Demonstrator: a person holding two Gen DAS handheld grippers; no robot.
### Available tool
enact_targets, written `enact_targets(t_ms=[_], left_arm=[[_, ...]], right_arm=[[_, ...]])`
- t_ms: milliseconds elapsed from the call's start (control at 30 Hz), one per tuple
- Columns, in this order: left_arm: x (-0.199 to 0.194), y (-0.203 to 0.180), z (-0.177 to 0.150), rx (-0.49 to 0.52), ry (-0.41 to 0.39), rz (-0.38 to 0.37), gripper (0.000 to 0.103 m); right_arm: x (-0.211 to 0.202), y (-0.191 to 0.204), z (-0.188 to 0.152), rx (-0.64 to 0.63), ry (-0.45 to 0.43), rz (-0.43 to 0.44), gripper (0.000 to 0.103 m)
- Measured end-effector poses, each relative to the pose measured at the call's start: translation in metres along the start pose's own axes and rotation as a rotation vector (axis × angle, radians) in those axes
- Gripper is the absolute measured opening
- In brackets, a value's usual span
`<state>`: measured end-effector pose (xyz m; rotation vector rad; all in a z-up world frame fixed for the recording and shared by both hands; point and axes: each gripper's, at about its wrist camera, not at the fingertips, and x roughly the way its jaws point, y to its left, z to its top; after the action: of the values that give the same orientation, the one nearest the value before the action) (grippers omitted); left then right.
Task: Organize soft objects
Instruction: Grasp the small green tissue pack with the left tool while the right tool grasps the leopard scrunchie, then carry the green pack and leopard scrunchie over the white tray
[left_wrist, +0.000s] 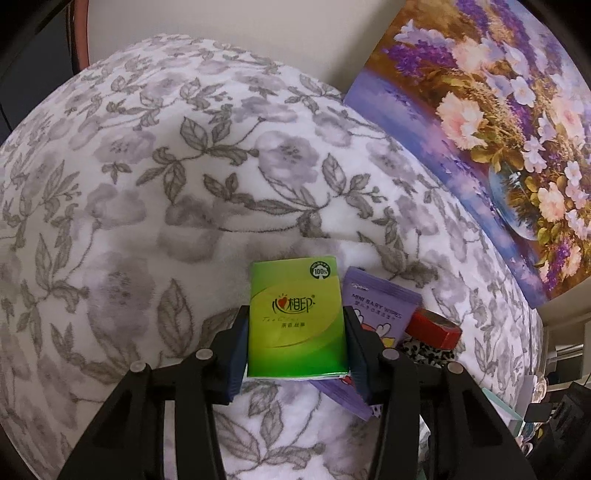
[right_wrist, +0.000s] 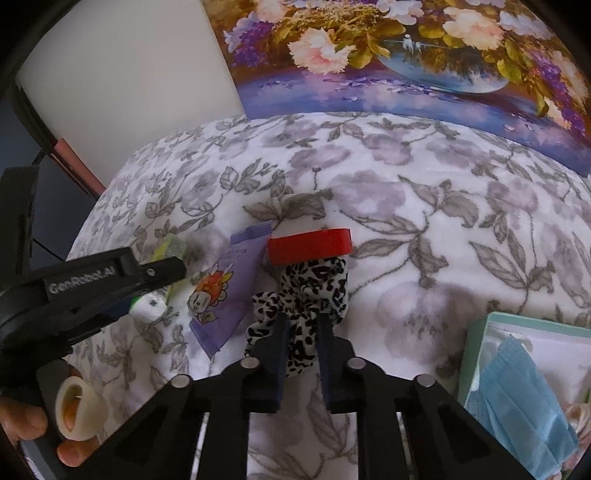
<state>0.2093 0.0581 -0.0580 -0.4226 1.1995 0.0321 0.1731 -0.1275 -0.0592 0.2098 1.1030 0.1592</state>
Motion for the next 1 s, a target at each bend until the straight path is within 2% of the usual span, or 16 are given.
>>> enact_targets(t_ms=[67, 433, 767, 1000], left_arm=[[-0.006, -0.003, -0.001, 0.008, -0.009, 0.005, 0.049], [-0.036, -0.014, -0.014, 0.039, -0.032, 0.005, 0.049], [-0.063, -0.016, -0.037, 0.052, -0.048, -0.008, 0.049], [-0.102, -0.023, -0.057, 0.086, -0.12, -0.039, 0.049]], right_arm=[[-0.006, -0.002, -0.001, 0.007, -0.001, -0.004, 0.006], [-0.031, -0.005, -0.006, 0.042, -0.007, 0.026, 0.005], [-0.073, 0.003, -0.016, 0.026, -0.036, 0.005, 0.004], [-0.115, 0.003, -0.033, 0.052, -0.079, 0.008, 0.004]])
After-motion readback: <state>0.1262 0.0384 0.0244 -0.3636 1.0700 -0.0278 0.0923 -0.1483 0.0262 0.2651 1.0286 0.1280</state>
